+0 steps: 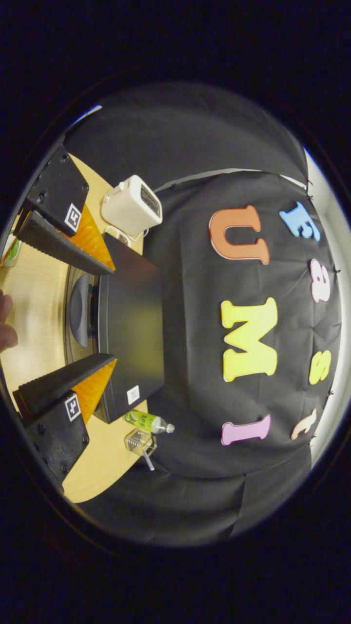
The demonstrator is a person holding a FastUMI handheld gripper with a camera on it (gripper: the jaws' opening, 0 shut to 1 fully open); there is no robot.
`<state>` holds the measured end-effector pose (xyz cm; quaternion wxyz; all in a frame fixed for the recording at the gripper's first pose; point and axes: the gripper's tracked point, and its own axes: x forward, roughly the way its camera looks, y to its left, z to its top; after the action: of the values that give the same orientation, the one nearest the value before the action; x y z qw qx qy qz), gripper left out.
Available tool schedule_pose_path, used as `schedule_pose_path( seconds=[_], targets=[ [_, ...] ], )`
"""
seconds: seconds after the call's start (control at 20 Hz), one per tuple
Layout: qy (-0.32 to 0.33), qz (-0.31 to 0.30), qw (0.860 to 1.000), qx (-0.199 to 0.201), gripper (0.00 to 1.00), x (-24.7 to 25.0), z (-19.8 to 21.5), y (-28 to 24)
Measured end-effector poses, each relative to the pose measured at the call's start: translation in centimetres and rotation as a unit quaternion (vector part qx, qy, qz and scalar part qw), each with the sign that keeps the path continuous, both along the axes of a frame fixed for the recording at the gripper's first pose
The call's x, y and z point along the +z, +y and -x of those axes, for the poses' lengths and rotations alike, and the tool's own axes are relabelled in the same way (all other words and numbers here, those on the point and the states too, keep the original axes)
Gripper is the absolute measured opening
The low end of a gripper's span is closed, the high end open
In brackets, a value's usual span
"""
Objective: Open the toaster oven, put the food inside, and close the toaster oven door.
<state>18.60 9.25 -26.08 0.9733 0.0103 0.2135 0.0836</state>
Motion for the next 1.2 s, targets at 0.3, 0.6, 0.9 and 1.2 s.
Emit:
schedule_pose_path(
  seconds=[0.3,0.6,0.9,1.2],
  targets=[
    [0.042,0.011,0.999,-0.005,1.0,-4.4,-2.7,0.7],
    [0.045,0.035,0.998,-0.01,1.0,-5.5,-2.6,0.9],
    [0.051,0.028,0.998,-0.01,1.0,-5.7,-1.3,1.1],
    [0.082,0.044,0.996,-0.011,1.0,-7.4,3.1,0.5]
  ],
)
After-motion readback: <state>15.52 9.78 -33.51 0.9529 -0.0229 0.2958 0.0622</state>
